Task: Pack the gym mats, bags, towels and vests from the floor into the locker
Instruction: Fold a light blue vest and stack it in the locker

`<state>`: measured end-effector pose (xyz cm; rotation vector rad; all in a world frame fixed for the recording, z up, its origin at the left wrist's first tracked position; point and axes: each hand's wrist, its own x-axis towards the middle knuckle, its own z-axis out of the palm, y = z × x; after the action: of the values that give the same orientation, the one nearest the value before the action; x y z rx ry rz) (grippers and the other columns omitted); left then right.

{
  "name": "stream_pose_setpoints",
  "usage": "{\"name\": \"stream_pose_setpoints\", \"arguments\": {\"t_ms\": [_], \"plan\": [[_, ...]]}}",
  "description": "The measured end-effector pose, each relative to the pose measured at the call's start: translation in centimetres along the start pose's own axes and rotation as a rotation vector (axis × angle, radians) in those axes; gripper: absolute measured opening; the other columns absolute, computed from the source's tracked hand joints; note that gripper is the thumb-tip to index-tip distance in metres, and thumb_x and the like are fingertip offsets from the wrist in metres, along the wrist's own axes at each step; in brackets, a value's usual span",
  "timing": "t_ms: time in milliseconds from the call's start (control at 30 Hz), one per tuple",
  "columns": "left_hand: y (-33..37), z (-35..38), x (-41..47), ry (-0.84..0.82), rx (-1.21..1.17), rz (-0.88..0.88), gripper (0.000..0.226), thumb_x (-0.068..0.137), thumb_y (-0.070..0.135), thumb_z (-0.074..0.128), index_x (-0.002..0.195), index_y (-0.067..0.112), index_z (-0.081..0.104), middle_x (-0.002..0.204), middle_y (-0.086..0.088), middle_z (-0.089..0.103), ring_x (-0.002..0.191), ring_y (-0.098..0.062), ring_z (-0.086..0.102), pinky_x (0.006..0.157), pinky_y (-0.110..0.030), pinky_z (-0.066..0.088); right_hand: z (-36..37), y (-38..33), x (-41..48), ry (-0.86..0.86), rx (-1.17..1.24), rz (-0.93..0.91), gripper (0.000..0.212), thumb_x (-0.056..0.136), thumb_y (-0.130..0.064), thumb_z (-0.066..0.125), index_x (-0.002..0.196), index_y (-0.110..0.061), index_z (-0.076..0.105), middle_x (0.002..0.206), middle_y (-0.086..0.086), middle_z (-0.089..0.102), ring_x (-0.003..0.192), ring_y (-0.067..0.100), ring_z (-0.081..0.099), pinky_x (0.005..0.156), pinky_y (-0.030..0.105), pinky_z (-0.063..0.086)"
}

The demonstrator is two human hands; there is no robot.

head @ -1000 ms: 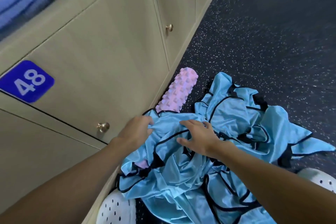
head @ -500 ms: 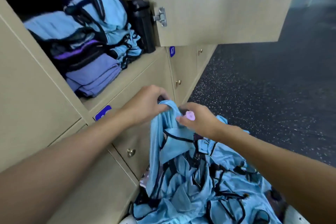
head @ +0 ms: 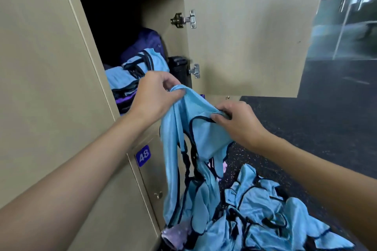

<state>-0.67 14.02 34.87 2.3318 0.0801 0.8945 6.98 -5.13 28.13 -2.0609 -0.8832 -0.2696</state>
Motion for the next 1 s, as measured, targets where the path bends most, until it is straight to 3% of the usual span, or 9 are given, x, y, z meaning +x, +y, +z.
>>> {"name": "stream_pose_setpoints", "arguments": {"t_ms": [100, 233, 367, 467, 567, 633, 700, 833, 1000], "plan": [[-1.9, 0.1, -1.0, -0.076, 0.02, -0.072, 0.012, 0.079, 0.021, 0.084, 0.075, 0.017, 0.073, 0.071, -0.001, 0.07, 0.059, -0.007, 0.055, 0.059, -0.024, 0.047, -0.5, 0.8, 0.1, 0.051, -0.002, 0.012, 0.019, 0.094, -0.016, 0.065, 0.081, -0.002, 0.069, 0.075, 0.009, 0.066, 0.066, 0.019, 0.053, 0.059, 0.019, 0.04], [-3.6, 1.2, -1.8, -0.164, 0.084, -0.14, 0.018, 0.078, 0.03, 0.085, 0.075, 0.016, 0.075, 0.073, -0.003, 0.068, 0.063, -0.01, 0.053, 0.06, -0.026, 0.043, -0.5, 2.4, 0.8, 0.041, -0.021, 0.065, 0.032, 0.095, -0.024, 0.064, 0.087, 0.007, 0.067, 0.089, 0.026, 0.067, 0.08, 0.039, 0.061, 0.073, 0.047, 0.05], [-4.5, 1.8, -1.5, -0.192, 0.186, -0.124, 0.014, 0.084, 0.026, 0.08, 0.081, 0.014, 0.074, 0.081, -0.005, 0.07, 0.07, -0.013, 0.057, 0.064, -0.029, 0.047, -0.8, 2.3, 1.0, -0.005, -0.067, 0.06, 0.036, 0.096, -0.027, 0.062, 0.083, 0.006, 0.066, 0.085, 0.025, 0.065, 0.067, 0.026, 0.051, 0.066, 0.042, 0.045], [-4.8, 2.6, -1.8, -0.283, 0.152, -0.061, 0.014, 0.086, 0.027, 0.077, 0.096, 0.019, 0.072, 0.108, 0.0, 0.066, 0.096, -0.008, 0.057, 0.079, -0.017, 0.043, -0.7, 2.1, 1.3, -0.009, -0.067, 0.053, 0.039, 0.096, -0.028, 0.061, 0.08, 0.008, 0.063, 0.083, 0.029, 0.063, 0.063, 0.018, 0.043, 0.061, 0.043, 0.039], [-3.8, 4.0, -2.6, -0.448, -0.162, -0.087, 0.057, 0.075, 0.049, 0.082, 0.126, 0.035, 0.061, 0.131, 0.017, 0.059, 0.118, 0.004, 0.056, 0.102, -0.02, 0.045, -0.2, 1.5, 1.3, -0.044, -0.028, 0.049, 0.039, 0.095, -0.026, 0.062, 0.082, 0.011, 0.062, 0.079, 0.031, 0.059, 0.063, 0.016, 0.039, 0.055, 0.036, 0.029], [-3.0, 5.0, -3.2, -0.489, -0.257, -0.089, 0.07, 0.069, 0.054, 0.084, 0.131, 0.036, 0.056, 0.127, 0.019, 0.062, 0.116, 0.004, 0.06, 0.1, -0.025, 0.05, 0.1, 1.1, 1.2, -0.08, 0.009, 0.054, 0.039, 0.095, -0.024, 0.063, 0.08, 0.012, 0.06, 0.067, 0.023, 0.048, 0.062, 0.016, 0.037, 0.055, 0.032, 0.026], [-2.9, 5.8, -3.5, -0.52, -0.337, -0.077, 0.047, 0.081, 0.029, 0.081, 0.124, 0.022, 0.065, 0.116, 0.009, 0.071, 0.107, -0.003, 0.067, 0.096, -0.027, 0.054, 0.2, 0.8, 1.0, -0.106, 0.05, 0.053, 0.037, 0.095, -0.022, 0.063, 0.078, 0.011, 0.061, 0.066, 0.017, 0.046, 0.062, 0.016, 0.038, 0.056, 0.031, 0.029], [-2.7, 5.7, -3.3, -0.364, -0.336, -0.074, 0.005, 0.089, 0.008, 0.072, 0.086, 0.01, 0.074, 0.079, -0.005, 0.072, 0.07, -0.009, 0.06, 0.067, -0.024, 0.048, -0.1, 0.6, 0.7, -0.099, 0.147, 0.068, 0.022, 0.094, -0.019, 0.066, 0.082, -0.001, 0.07, 0.077, 0.021, 0.068, 0.061, 0.011, 0.049, 0.056, 0.027, 0.039], [-3.9, 3.1, -1.2, -0.056, -0.37, -0.147, 0.028, 0.092, 0.018, 0.07, 0.081, -0.007, 0.069, 0.076, -0.03, 0.065, 0.066, -0.018, 0.053, 0.065, -0.033, 0.046, -0.8, 1.9, 0.1, -0.281, 0.312, 0.191, 0.011, 0.092, -0.019, 0.07, 0.091, -0.009, 0.074, 0.088, 0.009, 0.076, 0.072, 0.011, 0.063, 0.07, 0.031, 0.055]]}}
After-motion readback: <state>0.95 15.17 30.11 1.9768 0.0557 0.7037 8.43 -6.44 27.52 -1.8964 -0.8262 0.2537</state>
